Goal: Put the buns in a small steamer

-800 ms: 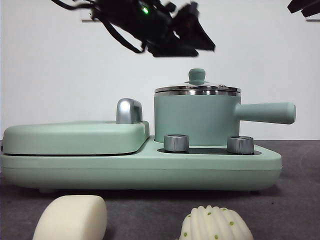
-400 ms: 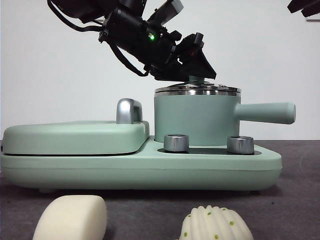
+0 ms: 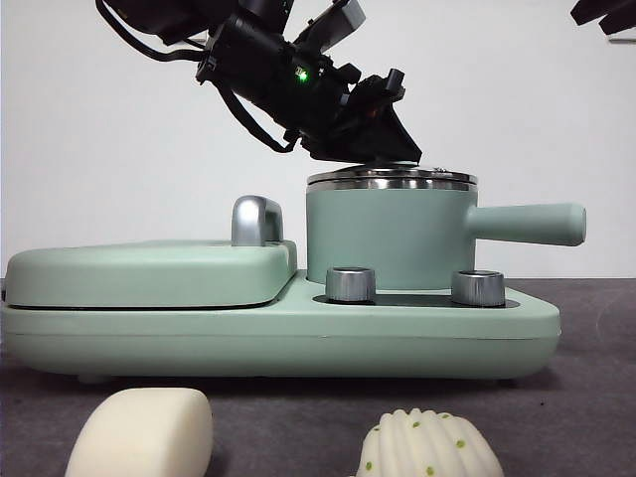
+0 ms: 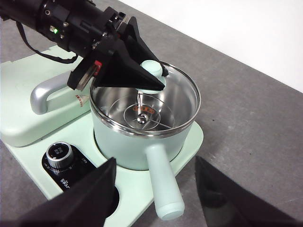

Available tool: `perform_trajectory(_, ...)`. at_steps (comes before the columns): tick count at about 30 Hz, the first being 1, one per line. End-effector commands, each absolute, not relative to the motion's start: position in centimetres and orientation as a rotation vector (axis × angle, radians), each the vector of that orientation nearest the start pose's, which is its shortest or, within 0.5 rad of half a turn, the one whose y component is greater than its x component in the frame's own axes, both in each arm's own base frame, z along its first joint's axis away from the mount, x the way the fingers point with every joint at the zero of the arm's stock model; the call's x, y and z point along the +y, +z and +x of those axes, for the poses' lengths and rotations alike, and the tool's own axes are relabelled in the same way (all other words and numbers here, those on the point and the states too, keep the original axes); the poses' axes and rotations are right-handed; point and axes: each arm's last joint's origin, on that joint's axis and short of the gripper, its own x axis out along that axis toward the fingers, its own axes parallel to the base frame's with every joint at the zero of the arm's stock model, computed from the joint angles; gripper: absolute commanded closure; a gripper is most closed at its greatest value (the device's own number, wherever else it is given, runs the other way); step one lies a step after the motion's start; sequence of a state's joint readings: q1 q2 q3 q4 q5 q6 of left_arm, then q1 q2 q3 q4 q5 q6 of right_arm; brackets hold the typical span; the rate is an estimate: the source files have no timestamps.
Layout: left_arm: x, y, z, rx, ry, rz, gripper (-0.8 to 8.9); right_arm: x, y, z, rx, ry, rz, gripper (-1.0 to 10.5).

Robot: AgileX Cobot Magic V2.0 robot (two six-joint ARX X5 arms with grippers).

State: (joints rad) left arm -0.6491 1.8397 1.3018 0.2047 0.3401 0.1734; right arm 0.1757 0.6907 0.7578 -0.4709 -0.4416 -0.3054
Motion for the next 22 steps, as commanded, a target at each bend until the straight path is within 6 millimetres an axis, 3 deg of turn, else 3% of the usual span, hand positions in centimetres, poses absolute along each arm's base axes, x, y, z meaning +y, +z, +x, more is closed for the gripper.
perform_trajectory(1,-26.6,24.4,33.2,0.302,-1.006,0.214,8.02,3.8,31.6,14.0,0.301,0.661,-0.224,6.8)
perform_trajectory(9,-26.5,25.3,33.0,0.278,-1.005,0.211,8.03,3.8,31.5,13.9,0.318,0.663,-0.221,6.8)
perform_trajectory(22,-24.3,30.9,30.7,0.203,-0.994,0.201,8.03,3.7,31.2,13.8,0.342,0.666,-0.218,6.8)
